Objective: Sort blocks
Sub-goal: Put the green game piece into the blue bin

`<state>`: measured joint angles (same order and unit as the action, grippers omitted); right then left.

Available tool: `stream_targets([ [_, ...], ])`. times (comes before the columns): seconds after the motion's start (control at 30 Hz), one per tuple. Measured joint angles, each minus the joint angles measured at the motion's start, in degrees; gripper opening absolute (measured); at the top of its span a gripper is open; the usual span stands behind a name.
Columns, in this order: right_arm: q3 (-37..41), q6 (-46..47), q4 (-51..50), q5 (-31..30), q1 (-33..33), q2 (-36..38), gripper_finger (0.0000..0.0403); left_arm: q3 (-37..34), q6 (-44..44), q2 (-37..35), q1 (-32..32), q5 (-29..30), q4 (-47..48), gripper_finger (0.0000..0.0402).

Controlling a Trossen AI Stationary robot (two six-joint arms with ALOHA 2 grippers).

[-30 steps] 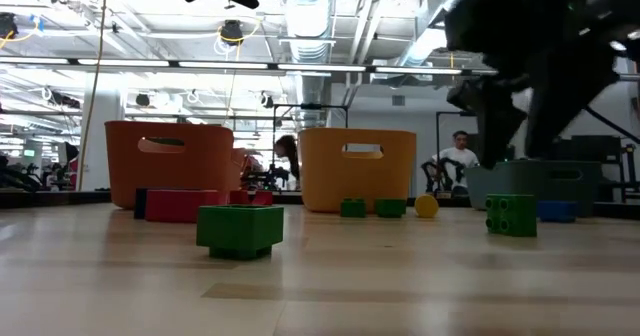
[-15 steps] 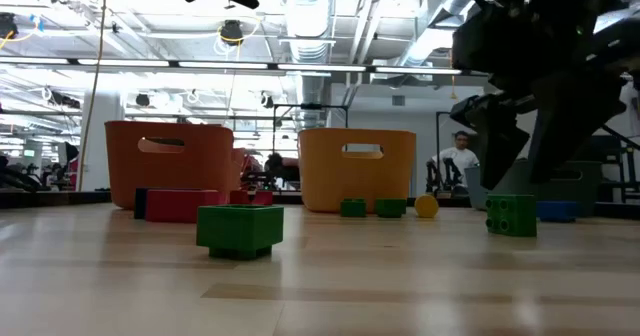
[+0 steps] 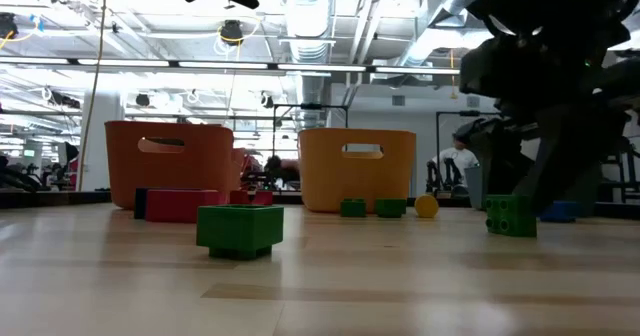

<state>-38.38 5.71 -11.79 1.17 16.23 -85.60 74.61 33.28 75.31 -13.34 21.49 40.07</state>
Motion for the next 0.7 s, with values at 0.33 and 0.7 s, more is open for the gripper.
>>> stream_targets([
  [0.33, 1.2, -0.2, 2.3, -0.1, -1.3, 0.0, 0.0204, 0.0, 0.0, 0.0, 0.0, 0.0, 0.1, 0.0235],
  [0.7, 1.1, 2.1, 2.7, -0.1, -3.2, 0.0, 0.0131, 0.0, 0.4, 0.0, 0.0, 0.0, 0.5, 0.0235],
])
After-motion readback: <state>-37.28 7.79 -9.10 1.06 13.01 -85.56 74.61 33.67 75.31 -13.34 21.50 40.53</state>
